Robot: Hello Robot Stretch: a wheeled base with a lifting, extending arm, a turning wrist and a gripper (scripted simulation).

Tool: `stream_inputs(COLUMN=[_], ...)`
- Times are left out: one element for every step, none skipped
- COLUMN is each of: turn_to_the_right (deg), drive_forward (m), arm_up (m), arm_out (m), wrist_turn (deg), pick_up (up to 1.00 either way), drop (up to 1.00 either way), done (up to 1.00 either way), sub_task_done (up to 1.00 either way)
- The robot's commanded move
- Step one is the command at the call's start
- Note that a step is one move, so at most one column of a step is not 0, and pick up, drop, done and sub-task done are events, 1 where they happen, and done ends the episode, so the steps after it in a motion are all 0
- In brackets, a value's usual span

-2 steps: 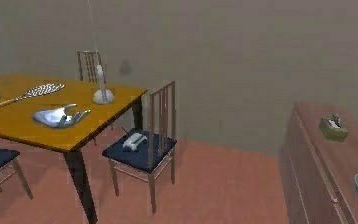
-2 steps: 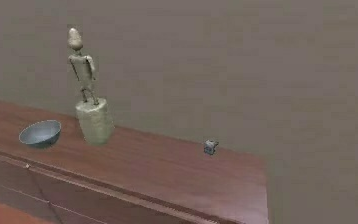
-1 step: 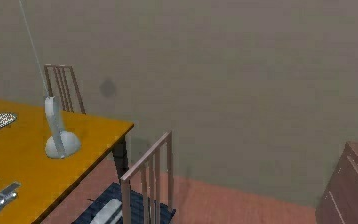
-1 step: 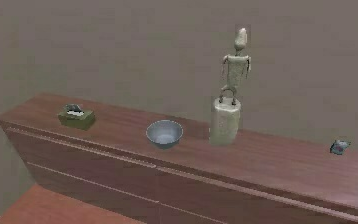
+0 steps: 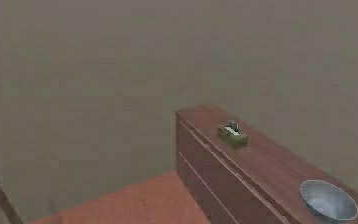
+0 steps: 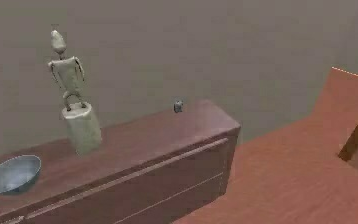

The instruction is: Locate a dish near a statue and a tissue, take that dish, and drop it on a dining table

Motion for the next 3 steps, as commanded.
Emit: stream_inputs(turn_to_the_right=[-42.0, 0.0, 0.0], drive_forward=[0.00, 0.00, 0.00], arm_up=[0.00, 0.50, 0.36], arm_out=[0.00, 0.00, 0.00], wrist_turn=[0.0, 0.0, 0.0], pick_up=[0.00, 0.00, 0.00], drop=[0.00, 0.00, 0.00], done=[0.00, 0.00, 0.00], sub_task_done=[0.00, 0.00, 0.00])
